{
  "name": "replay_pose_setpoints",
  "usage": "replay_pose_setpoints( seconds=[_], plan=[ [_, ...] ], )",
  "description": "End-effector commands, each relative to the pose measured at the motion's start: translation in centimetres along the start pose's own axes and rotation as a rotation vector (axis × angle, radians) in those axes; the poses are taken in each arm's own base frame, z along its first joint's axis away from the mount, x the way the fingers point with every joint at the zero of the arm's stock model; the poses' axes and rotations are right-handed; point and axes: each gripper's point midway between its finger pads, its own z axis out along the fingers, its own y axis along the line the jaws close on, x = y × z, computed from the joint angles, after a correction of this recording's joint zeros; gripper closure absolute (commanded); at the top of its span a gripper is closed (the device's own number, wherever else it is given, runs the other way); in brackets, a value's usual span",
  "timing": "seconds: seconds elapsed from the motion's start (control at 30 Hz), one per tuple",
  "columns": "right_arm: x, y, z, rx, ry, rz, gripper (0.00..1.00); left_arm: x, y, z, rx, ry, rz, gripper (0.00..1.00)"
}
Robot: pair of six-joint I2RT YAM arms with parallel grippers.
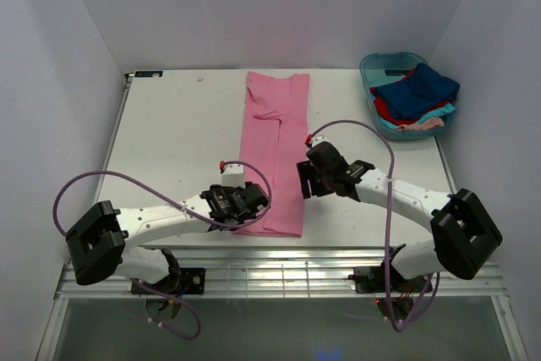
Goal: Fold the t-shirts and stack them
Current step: Rotate the tshirt 90 degrees, then grab the bottom of the folded rectangular tshirt with both arms
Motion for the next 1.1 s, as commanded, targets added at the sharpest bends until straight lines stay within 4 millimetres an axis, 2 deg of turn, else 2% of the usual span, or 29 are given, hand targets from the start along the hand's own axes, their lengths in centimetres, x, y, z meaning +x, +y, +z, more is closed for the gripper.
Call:
replay_pose_setpoints(
  seconds=[0.0,0.1,0.2,0.33,0.5,0.8,1.07],
  plan=[
    [0.4,3.0,-1.1,-0.080,-0.009,0.090,0.31,-1.6,-1.5,-1.1,0.095,-0.047,-0.118,0.27],
    [2.2,4.4,-1.2,-0.102,0.033,0.078,0.31,-0.7,-1.2,-0.9,0.111,-0.034,-0.129,0.26],
    [3.8,5.5,-1.2,-0.128,0.079,0.084,0.31,1.0,-1.1,-0.4,0.122,0.014,-0.130,0.27],
    [6.3,6.1,-1.2,-0.127,0.137,0.080,0.31,2.9,-1.6,-0.1,0.167,0.073,-0.147,0.28],
    [8.4,6.7,-1.5,-0.147,0.174,0.095,0.31,5.0,-0.9,0.6,0.147,0.130,-0.139,0.29],
    [11.9,7.6,-1.9,-0.155,0.250,0.104,0.32,6.1,-0.7,1.1,0.157,0.148,-0.135,0.30],
    [12.6,8.9,-2.0,-0.159,0.265,0.084,0.37,7.1,-0.4,1.3,0.146,0.177,-0.127,0.34]
  ],
)
